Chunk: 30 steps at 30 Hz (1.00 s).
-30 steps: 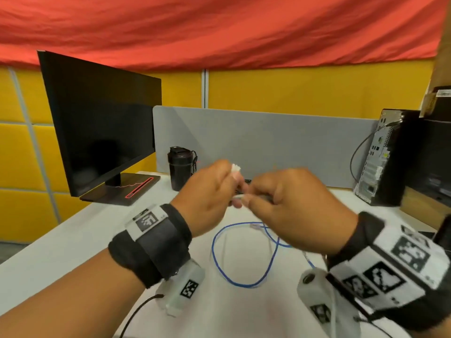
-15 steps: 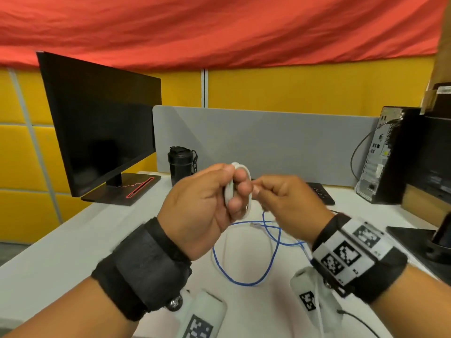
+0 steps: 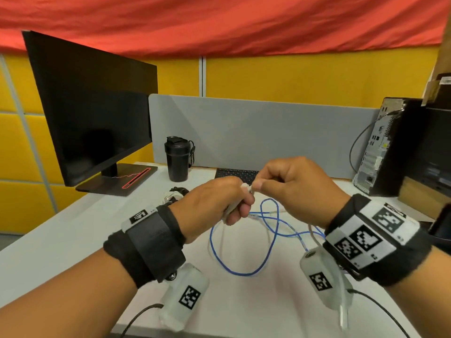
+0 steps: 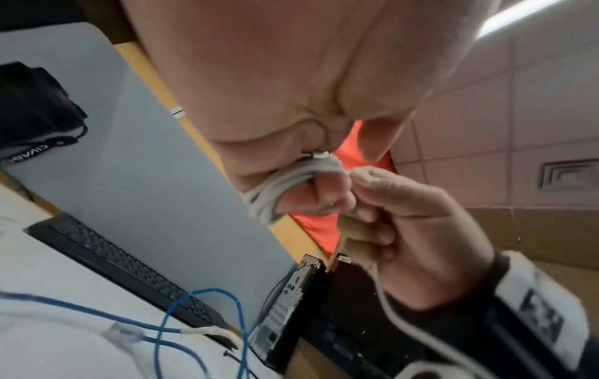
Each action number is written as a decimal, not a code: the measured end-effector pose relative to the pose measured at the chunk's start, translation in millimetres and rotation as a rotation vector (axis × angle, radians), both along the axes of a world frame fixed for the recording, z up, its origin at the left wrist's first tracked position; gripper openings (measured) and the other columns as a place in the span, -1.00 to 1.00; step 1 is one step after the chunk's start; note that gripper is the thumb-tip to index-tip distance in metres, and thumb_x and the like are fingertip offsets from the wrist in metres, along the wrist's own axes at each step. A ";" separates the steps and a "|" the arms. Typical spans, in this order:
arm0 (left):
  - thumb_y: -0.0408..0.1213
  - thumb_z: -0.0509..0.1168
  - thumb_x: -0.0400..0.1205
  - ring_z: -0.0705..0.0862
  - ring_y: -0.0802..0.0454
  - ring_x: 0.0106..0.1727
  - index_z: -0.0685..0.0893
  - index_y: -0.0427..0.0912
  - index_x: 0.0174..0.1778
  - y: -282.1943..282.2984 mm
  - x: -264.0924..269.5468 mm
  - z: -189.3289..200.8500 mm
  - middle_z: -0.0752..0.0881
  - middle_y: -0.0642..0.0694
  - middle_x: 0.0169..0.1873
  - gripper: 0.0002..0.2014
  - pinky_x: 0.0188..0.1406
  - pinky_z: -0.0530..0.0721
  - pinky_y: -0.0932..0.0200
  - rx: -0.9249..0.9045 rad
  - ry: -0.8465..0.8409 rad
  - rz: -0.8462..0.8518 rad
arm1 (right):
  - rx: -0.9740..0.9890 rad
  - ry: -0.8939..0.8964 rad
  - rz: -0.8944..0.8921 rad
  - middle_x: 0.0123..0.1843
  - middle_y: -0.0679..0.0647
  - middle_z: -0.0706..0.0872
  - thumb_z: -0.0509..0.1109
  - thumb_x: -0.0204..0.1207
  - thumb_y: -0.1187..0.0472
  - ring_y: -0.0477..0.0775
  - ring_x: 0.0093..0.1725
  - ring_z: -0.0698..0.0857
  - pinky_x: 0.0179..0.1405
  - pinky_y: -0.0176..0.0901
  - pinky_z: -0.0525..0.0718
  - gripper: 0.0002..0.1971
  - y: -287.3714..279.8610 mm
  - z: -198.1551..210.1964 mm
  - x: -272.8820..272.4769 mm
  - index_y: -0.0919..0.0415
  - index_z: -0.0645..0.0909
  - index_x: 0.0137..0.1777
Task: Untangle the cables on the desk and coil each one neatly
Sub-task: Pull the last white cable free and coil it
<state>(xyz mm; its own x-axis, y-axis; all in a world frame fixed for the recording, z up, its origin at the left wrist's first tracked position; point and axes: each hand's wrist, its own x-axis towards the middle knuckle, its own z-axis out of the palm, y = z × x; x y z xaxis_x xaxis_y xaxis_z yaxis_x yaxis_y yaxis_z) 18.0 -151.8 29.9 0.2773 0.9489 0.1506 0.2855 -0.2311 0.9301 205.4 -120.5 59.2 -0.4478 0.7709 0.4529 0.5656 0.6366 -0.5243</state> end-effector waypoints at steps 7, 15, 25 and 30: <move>-0.32 0.16 0.78 0.57 0.03 -0.45 0.65 -0.34 -0.04 22.9 -5.6 -6.3 0.71 -0.22 -0.27 -0.79 -0.30 0.63 0.16 -0.144 -0.377 -0.174 | -0.230 0.346 0.200 -0.38 -0.23 0.75 0.37 0.63 0.25 -0.26 -0.55 0.58 -0.52 -0.55 0.47 -0.79 8.1 -25.5 -3.0 0.06 0.78 0.16; -0.20 0.23 0.78 0.75 0.26 -0.23 0.78 -0.13 -0.07 70.2 4.6 -23.0 0.80 0.08 -0.29 -0.77 -0.19 0.69 0.37 0.201 0.074 0.041 | -0.135 0.192 -0.036 -0.13 -0.11 0.83 0.49 0.54 0.17 -0.26 -0.11 0.77 -0.08 -0.44 0.67 -0.90 48.9 -35.5 0.1 0.04 0.75 0.03; -0.17 0.14 0.81 0.60 0.18 -0.24 0.74 -0.07 -0.13 108.7 -20.3 -46.3 0.66 0.06 -0.36 -0.70 -0.15 0.55 0.35 0.379 0.022 0.063 | -0.009 -0.039 -0.170 -0.50 -0.26 0.63 0.43 0.58 0.05 -0.28 -0.49 0.55 -0.46 -0.48 0.47 -0.87 68.2 -33.6 2.1 -0.06 0.76 -0.17; -0.14 0.11 0.81 0.49 0.27 -0.38 0.66 -0.03 -0.27 115.5 -28.0 -58.9 0.56 0.20 -0.48 -0.64 -0.32 0.47 0.40 0.315 -0.028 0.173 | -0.131 0.043 -0.132 -0.52 -0.19 0.65 0.43 0.56 0.05 -0.26 -0.54 0.55 -0.55 -0.52 0.45 -0.80 64.3 -32.6 0.1 -0.03 0.75 -0.29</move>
<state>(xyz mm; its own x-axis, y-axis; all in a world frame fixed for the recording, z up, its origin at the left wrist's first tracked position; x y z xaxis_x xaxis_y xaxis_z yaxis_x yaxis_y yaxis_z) -10.0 -36.2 -29.0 0.1085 0.8870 0.4488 0.3205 -0.4586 0.8289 205.6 -56.2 26.6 -0.3212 0.8752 0.3617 0.6146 0.4832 -0.6235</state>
